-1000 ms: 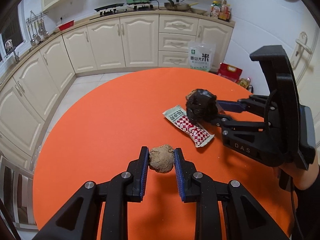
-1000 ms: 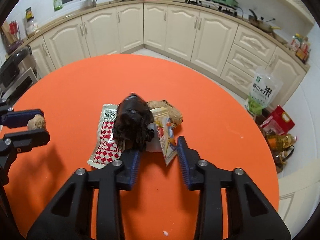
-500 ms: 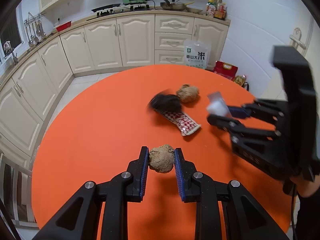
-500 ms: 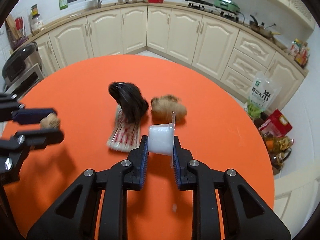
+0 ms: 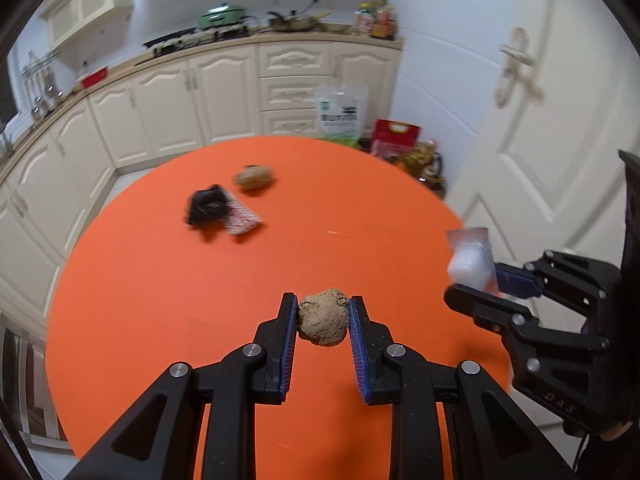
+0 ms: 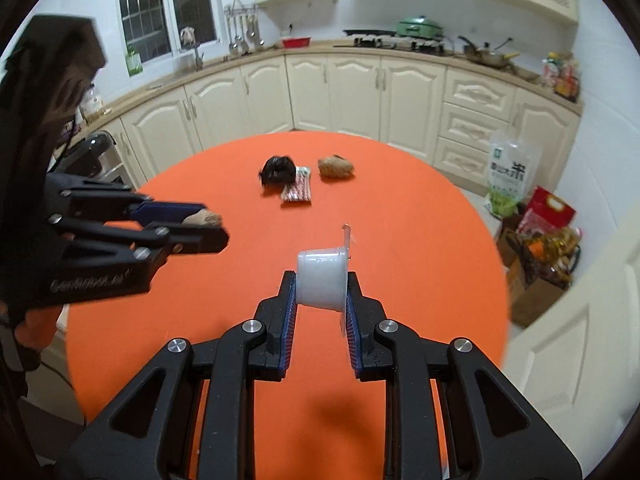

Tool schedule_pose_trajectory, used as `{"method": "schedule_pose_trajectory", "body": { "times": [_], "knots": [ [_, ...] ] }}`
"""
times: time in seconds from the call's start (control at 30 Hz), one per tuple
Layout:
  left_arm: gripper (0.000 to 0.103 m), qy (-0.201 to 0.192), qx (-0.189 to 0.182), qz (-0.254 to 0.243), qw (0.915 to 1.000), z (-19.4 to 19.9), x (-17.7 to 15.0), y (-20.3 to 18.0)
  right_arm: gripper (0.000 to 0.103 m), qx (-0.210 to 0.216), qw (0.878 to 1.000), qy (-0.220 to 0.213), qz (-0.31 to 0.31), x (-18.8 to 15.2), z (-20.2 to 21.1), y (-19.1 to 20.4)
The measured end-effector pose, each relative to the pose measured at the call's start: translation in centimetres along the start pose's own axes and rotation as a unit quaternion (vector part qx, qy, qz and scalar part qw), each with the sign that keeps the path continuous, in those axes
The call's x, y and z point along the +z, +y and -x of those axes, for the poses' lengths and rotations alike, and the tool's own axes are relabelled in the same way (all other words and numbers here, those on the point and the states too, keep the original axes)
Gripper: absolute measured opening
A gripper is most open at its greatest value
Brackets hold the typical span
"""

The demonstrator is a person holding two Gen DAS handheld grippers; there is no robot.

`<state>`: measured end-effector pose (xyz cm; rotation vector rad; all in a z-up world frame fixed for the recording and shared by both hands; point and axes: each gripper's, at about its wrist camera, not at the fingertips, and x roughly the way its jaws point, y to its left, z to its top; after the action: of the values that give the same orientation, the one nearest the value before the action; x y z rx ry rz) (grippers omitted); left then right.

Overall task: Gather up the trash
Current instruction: 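Carry lump and cup over the blue bin and open both tools to drop them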

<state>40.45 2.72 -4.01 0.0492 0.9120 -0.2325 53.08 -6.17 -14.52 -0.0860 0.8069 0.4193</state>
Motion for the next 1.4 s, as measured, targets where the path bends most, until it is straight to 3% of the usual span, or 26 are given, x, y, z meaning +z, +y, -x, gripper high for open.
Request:
{"method": "schedule_pose_trajectory", "body": {
  "times": [0.17, 0.37, 0.5, 0.63, 0.9, 1.0, 1.03, 1.07, 1.13, 1.4],
  "knots": [
    [0.022, 0.001, -0.023, -0.043, 0.9988, 1.0, -1.5, -7.7, 0.021, -0.036, 0.999, -0.006, -0.025, -4.9, 6.0, -2.2],
    [0.022, 0.022, -0.056, -0.102, 0.9930, -1.0, -3.0, -17.1, 0.021, -0.078, 0.994, -0.004, -0.073, -10.9, 11.4, -6.5],
    [0.022, 0.047, -0.067, -0.135, 0.9874, -3.2, -4.2, -22.0, 0.021, -0.126, 0.987, 0.016, -0.096, -14.3, 12.6, -9.2],
    [0.022, 0.075, -0.069, -0.160, 0.9819, -5.7, -5.0, -25.4, 0.021, -0.116, 0.985, 0.029, -0.126, -16.7, 12.3, -11.4],
    [0.023, 0.120, -0.072, -0.171, 0.9753, -10.9, -3.4, -28.9, 0.021, -0.106, 0.980, 0.051, -0.161, -19.7, 10.3, -14.0],
    [0.029, 0.127, -0.062, -0.170, 0.9752, -12.1, -2.9, -29.2, 0.021, -0.099, 0.979, 0.056, -0.167, -20.3, 9.6, -14.6],
    [0.036, 0.128, -0.058, -0.169, 0.9755, -12.5, -2.8, -29.1, 0.021, -0.097, 0.979, 0.057, -0.170, -20.6, 9.4, -14.8],
    [0.044, 0.128, -0.055, -0.166, 0.9763, -12.7, -2.6, -29.1, 0.021, -0.095, 0.978, 0.058, -0.174, -20.7, 9.2, -15.1],
    [0.049, 0.126, -0.055, -0.160, 0.9774, -12.8, -2.6, -29.0, 0.021, -0.093, 0.977, 0.060, -0.181, -21.1, 8.8, -15.5],
    [0.049, 0.105, -0.052, -0.160, 0.9801, -11.1, -2.9, -28.5, 0.022, -0.096, 0.974, 0.069, -0.192, -21.6, 7.9, -15.7]
  ]
}}
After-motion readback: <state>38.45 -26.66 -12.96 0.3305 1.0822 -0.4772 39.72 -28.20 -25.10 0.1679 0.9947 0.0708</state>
